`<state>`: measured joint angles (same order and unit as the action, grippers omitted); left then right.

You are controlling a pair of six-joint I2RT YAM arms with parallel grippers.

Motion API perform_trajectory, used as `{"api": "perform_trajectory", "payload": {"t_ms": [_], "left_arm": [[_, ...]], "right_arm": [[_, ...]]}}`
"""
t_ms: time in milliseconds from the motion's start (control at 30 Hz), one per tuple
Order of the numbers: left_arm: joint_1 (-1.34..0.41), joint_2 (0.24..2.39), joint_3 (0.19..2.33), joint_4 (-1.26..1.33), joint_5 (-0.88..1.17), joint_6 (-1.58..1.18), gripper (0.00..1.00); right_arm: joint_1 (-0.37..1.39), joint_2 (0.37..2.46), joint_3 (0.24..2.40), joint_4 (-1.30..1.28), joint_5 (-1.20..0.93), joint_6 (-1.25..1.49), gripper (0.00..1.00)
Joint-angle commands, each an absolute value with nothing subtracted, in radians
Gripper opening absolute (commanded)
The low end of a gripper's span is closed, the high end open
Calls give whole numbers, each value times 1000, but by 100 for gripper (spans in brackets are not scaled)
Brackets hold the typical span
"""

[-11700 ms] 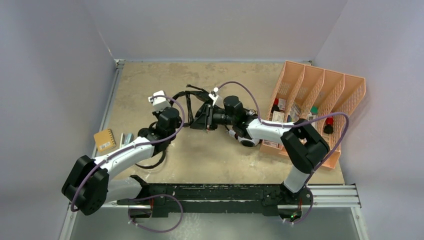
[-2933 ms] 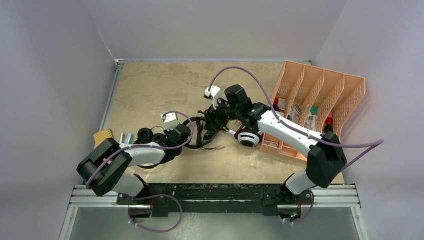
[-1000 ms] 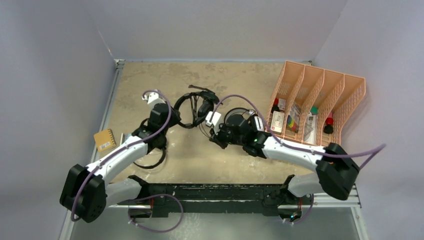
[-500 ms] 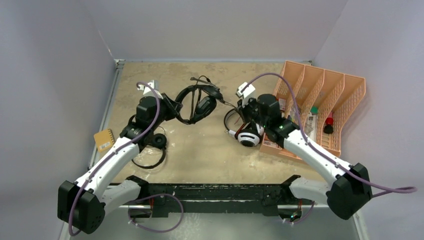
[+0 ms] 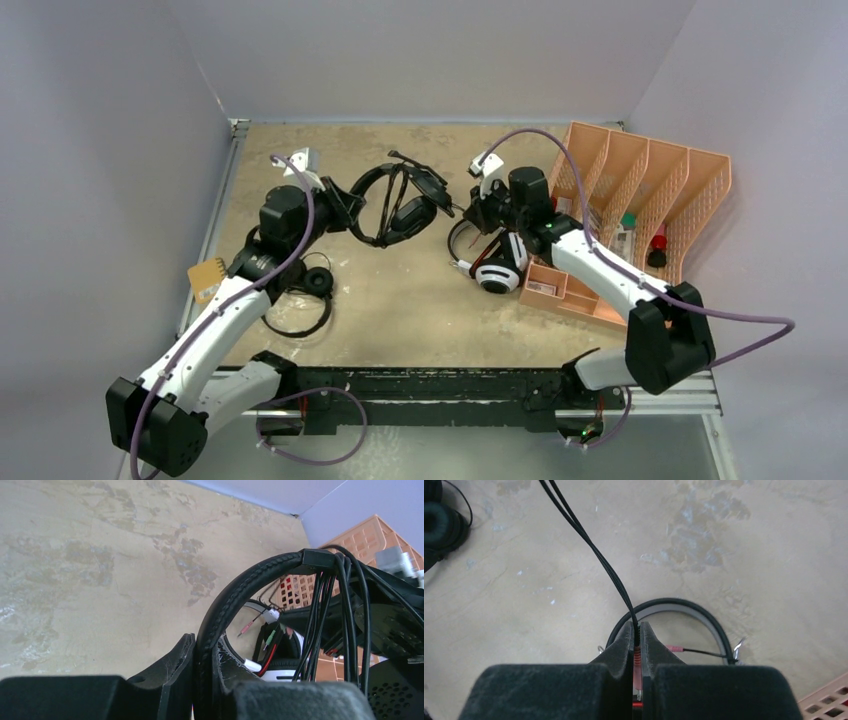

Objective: Wrap the headphones
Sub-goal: Wrap the headphones cable around the headphones, then place the headphones at the center of the board.

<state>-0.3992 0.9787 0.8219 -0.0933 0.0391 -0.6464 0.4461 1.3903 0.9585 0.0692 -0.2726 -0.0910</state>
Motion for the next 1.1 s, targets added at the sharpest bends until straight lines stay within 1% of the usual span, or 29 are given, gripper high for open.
{"api": "perform_trajectory", "payload": {"t_ms": [0,100,300,433,567,733,867,1067], "left_arm": [[-393,972,917,-57,29,-620,0],[-393,988,953,-28,14,-651,0],[-393,1049,989,83,-188,-743,0],[-393,1120,1006,151,-318,-751,0],[-393,1151,979,219,-482,-776,0],[-393,1190,953,266,-569,-731,0],[-394,1193,889,305,-597,-694,0],[-402,1203,800,310,-614,-694,0]], "right_arm": [[447,1396,944,163,-327,-29,0],[449,1455,967,173,-426,41,0],[495,1474,872,428,-597,329,0],[580,1498,840,636,-633,527,0],[646,1532,828,881,-652,691,0],[687,1592,841,1118,-671,904,0],[700,1618,879,1180,-635,978,0],[703,1656,942,1154,-591,1065,0]]}}
